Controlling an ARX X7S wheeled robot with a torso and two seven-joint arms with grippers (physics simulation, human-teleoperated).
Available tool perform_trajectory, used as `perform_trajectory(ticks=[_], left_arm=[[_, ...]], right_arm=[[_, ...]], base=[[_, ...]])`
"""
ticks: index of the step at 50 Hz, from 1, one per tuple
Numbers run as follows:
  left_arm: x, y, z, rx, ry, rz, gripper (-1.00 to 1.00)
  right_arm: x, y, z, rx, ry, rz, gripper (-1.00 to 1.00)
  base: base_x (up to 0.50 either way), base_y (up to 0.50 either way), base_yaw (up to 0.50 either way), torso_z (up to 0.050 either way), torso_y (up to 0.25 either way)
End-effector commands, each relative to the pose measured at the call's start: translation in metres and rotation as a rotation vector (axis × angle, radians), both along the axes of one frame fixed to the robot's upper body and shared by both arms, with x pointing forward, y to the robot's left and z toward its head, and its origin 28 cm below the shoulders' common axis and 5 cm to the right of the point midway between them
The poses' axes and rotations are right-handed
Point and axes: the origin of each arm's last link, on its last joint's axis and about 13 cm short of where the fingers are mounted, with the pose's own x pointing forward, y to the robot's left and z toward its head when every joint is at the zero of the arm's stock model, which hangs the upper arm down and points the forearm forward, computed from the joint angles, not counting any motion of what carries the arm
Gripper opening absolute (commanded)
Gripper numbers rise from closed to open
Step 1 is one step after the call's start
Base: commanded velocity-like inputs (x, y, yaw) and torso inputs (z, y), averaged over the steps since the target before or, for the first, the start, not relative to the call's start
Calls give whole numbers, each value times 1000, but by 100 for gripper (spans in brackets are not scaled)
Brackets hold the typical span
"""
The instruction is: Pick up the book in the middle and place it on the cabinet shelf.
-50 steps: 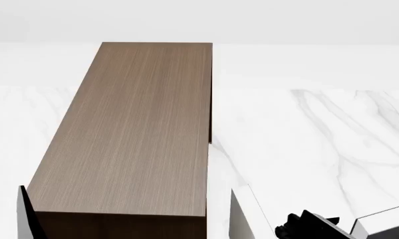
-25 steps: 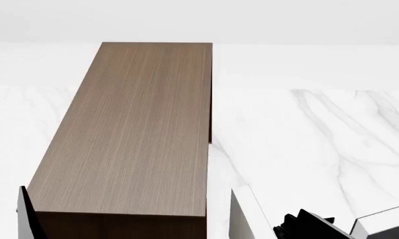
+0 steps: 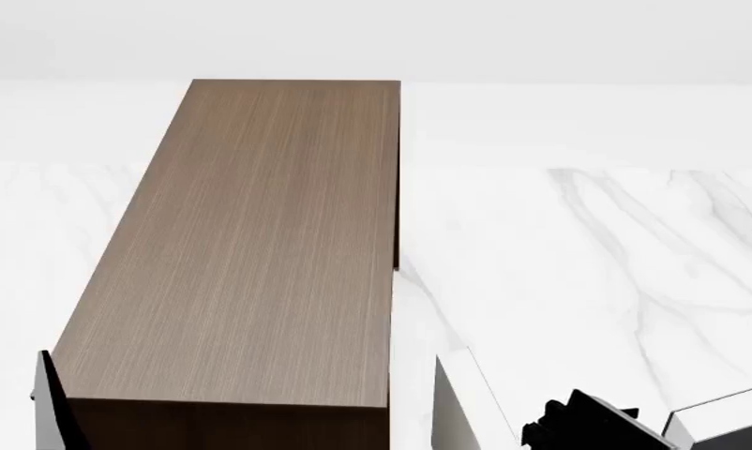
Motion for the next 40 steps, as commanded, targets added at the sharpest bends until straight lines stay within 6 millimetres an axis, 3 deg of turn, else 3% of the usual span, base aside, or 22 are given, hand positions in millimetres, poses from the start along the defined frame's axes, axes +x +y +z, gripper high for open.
perform_trajectory(ticks=[1,33,34,40], left_arm=[[1,1,1,14,-11,12,100],[2,1,1,14,-7,14,100],[2,1,1,14,-8,14,100],[1,1,2,15,-8,13,100]], right_arm=[[4,-1,-2,9,0,-12,100],[13,-3,-13,8,25,-7,100],[13,-3,-13,4,31,-7,-100],[13,-2,-12,3,33,0,-100]], base=[[0,0,0,0,0],[0,0,0,0,0],[0,0,0,0,0],[0,0,0,0,0]])
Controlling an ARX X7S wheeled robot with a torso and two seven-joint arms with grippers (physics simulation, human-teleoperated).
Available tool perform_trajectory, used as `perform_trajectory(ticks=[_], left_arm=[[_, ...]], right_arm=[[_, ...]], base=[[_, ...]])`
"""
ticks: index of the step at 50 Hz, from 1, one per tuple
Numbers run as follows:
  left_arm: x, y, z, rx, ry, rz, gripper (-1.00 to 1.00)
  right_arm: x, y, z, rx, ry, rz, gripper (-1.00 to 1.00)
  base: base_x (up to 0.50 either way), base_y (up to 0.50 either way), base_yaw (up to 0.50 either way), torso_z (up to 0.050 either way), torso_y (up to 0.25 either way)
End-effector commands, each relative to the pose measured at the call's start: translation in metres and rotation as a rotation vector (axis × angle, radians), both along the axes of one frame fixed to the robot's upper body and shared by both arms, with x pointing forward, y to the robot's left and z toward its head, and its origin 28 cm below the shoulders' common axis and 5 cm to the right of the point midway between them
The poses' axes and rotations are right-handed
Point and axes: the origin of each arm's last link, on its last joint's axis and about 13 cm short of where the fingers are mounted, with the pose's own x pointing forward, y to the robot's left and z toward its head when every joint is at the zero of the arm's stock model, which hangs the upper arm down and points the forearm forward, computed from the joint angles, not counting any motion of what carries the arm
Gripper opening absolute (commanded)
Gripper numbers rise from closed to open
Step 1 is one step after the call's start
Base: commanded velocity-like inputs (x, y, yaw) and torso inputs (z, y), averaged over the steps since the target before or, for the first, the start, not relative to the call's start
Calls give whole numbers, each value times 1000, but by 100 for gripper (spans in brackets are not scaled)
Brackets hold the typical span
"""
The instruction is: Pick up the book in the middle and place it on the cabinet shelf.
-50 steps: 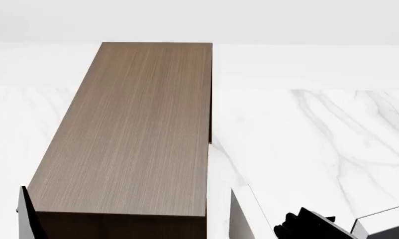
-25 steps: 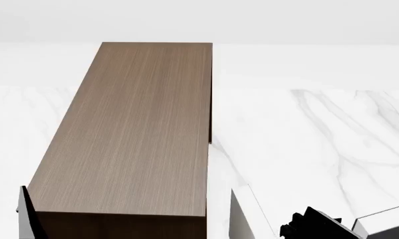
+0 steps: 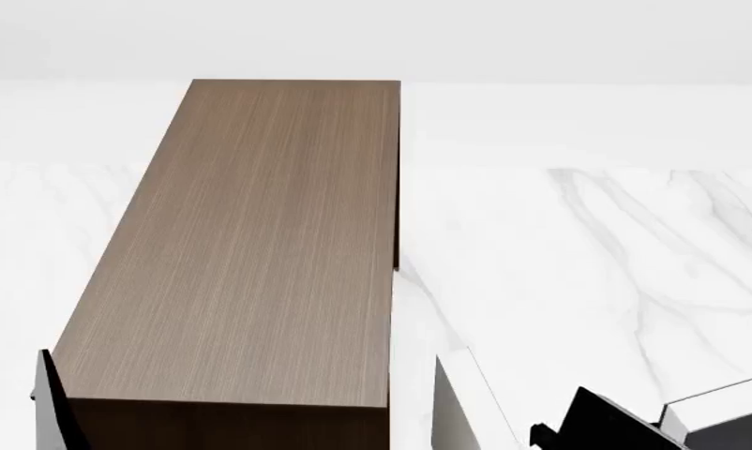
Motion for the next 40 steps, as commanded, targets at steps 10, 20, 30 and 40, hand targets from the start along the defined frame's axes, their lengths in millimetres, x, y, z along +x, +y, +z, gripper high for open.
perform_trajectory(ticks=[10,20,30,40], left_arm=[[1,1,2,15,-10,10,100],[1,1,2,19,-11,11,100],[1,1,3,18,-14,13,100],[2,2,4,15,-14,16,100]], right_arm=[[2,4,8,4,-38,50,-100],[5,0,28,-6,-110,52,-100],[5,-15,85,-20,-305,40,-100],[0,-24,118,-27,-394,-7,-100]], base=[[0,0,0,0,0],[0,0,0,0,1],[0,0,0,0,2],[0,0,0,0,1]])
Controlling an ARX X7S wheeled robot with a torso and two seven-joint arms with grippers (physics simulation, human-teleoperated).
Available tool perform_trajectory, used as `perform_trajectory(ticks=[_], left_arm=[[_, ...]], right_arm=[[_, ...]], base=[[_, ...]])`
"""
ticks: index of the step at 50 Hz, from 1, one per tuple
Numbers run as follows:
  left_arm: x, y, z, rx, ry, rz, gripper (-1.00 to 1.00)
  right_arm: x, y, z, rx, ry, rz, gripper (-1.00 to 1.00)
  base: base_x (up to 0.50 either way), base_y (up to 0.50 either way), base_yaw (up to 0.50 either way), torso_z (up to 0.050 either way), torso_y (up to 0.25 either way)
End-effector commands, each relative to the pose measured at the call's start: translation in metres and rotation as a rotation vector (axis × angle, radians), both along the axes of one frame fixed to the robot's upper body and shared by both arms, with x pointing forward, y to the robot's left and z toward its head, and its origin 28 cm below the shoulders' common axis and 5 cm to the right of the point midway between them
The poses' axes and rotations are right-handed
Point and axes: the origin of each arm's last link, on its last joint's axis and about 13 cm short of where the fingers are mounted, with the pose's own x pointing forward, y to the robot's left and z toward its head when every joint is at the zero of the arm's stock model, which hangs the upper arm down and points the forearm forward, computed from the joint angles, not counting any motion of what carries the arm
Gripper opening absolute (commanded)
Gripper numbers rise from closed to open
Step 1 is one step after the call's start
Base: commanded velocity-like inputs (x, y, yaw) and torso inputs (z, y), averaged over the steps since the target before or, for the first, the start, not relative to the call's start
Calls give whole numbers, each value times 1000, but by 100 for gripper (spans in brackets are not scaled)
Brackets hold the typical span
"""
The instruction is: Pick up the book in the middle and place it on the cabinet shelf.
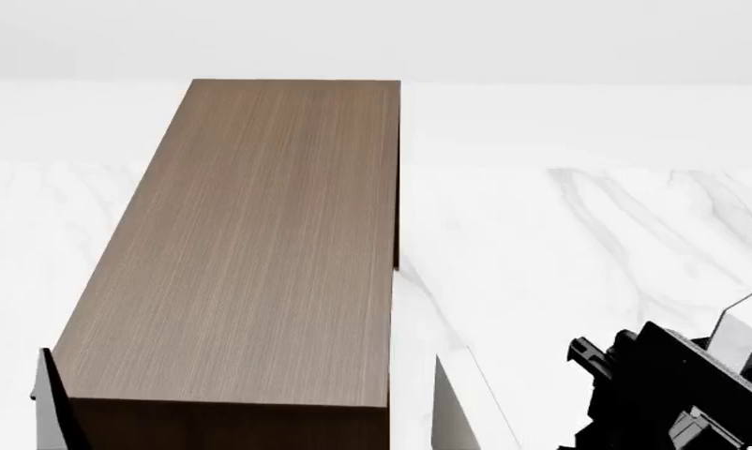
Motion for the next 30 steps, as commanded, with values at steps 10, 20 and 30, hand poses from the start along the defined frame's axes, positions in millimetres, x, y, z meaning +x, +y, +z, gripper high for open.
perform_trajectory(ticks=[10,20,30], left_arm=[[3,2,4,5,-16,18,100],[3,4,0,1,-8,18,100],[2,2,-6,1,8,11,100]], right_arm=[[-10,-11,73,-100,-239,-15,-100],[-21,-12,110,-104,-395,59,-100],[-34,5,129,113,-463,414,-100]], base=[[0,0,0,0,1],[0,0,0,0,2],[0,0,0,0,1]])
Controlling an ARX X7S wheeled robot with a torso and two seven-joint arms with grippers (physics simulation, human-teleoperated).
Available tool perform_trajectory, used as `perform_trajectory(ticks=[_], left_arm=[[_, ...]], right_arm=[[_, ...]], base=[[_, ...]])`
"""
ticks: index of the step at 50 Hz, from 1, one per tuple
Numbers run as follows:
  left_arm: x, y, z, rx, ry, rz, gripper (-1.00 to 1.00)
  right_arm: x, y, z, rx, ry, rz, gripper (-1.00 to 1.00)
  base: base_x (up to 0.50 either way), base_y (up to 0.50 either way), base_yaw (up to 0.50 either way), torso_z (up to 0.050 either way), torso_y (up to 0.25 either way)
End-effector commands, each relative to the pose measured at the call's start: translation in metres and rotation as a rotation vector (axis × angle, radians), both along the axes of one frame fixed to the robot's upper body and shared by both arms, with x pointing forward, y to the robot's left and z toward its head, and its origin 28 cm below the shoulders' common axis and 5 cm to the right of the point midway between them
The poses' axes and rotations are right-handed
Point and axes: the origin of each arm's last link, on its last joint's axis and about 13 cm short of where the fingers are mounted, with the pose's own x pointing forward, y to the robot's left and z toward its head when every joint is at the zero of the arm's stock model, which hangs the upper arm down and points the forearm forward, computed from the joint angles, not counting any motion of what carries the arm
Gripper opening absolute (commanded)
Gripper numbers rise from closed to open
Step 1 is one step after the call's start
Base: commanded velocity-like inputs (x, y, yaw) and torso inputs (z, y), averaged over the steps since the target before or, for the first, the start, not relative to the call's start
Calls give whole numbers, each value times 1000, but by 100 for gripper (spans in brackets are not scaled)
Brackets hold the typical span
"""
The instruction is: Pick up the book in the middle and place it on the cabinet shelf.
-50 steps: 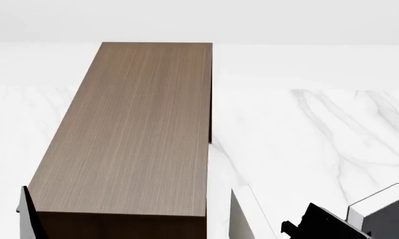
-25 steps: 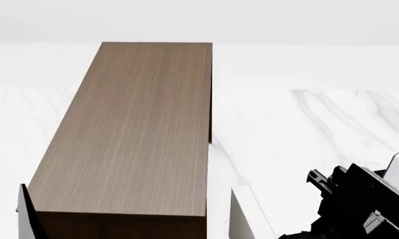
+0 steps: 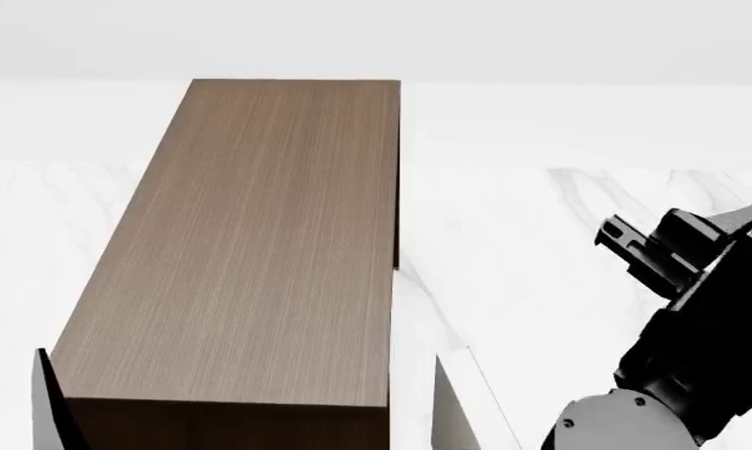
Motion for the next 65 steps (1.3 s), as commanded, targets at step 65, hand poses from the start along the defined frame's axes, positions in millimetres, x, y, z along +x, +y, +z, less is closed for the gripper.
perform_trajectory(ticks=[65], left_arm=[[1,0,-4,23,11,5,100]], right_arm=[[-49,66,102,896,-248,1164,-100]], base=[[0,0,0,0,1]])
